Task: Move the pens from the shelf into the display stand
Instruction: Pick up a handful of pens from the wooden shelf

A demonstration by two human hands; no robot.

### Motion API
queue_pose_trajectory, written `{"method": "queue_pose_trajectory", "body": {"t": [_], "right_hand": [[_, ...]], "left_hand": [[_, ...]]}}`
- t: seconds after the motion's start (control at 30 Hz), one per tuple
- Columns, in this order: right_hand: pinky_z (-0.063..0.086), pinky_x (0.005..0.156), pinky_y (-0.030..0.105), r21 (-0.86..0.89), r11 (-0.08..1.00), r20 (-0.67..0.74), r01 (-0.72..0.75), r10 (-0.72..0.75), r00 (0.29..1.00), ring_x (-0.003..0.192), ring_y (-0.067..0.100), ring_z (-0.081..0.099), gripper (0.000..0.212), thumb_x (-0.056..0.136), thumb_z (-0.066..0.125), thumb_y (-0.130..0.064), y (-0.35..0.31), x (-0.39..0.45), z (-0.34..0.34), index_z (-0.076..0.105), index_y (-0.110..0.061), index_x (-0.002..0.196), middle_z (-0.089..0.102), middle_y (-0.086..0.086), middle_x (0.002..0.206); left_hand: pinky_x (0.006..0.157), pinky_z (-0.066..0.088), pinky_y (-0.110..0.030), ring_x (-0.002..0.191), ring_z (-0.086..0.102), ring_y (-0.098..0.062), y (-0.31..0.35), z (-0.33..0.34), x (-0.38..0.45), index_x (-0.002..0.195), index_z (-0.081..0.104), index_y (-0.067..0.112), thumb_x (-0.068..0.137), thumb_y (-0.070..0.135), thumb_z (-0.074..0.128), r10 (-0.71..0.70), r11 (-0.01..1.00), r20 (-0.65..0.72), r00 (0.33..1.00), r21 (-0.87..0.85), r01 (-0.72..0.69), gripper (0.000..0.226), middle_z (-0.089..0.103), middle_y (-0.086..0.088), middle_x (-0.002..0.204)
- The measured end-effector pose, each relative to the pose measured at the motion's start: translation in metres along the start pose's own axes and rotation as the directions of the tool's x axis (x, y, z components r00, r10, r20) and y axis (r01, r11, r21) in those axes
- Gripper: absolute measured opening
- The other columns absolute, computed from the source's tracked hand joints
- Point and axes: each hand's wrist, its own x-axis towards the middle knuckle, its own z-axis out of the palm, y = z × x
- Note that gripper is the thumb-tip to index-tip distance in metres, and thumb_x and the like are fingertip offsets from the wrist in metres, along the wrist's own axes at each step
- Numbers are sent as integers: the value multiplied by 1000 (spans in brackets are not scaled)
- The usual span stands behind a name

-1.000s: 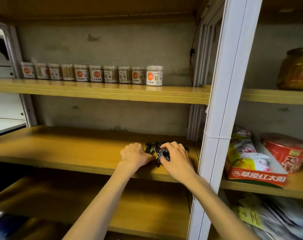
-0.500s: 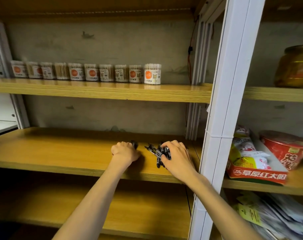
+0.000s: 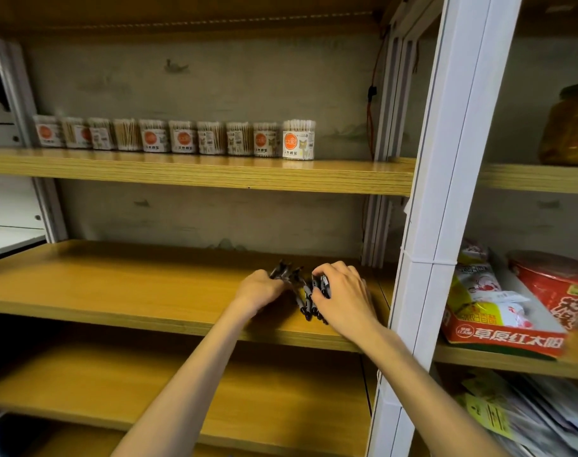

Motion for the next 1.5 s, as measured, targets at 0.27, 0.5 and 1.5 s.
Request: {"method": "queue_pose_trajectory", "body": {"t": [0.27,0.5,1.5], "right_hand": [[37,105,33,0,1000,-5,-1,1,1000,128,14,45,32,96,61,-33,1,-2,0,58,-32,128,54,-7,134],[36,102,32,9,1000,6,12,-12,1000,127,14,45,31,96,62,-31,-3,-4,1,59,-30,128,55,-6,133],[37,105,34,25,999,37,29,-30,999,125,12,47,27,96,64,-31,-8,6,11,61,-32,122,56,-9,129]], "left_hand": [[65,48,-27,80,63,-19,11,8,-6,82,60,16,90,49,68,66,983,-29,997,175,-60,35,66,-4,89],[66,45,-30,83,59,-22,16,9,-5,90,58,16,77,66,73,42,944,-134,990,331,4,53,59,0,82],[60,44,-28,56,56,-12,-26,-9,7,71,67,15,81,23,82,16,740,-318,948,-634,-225,19,62,5,58]]}}
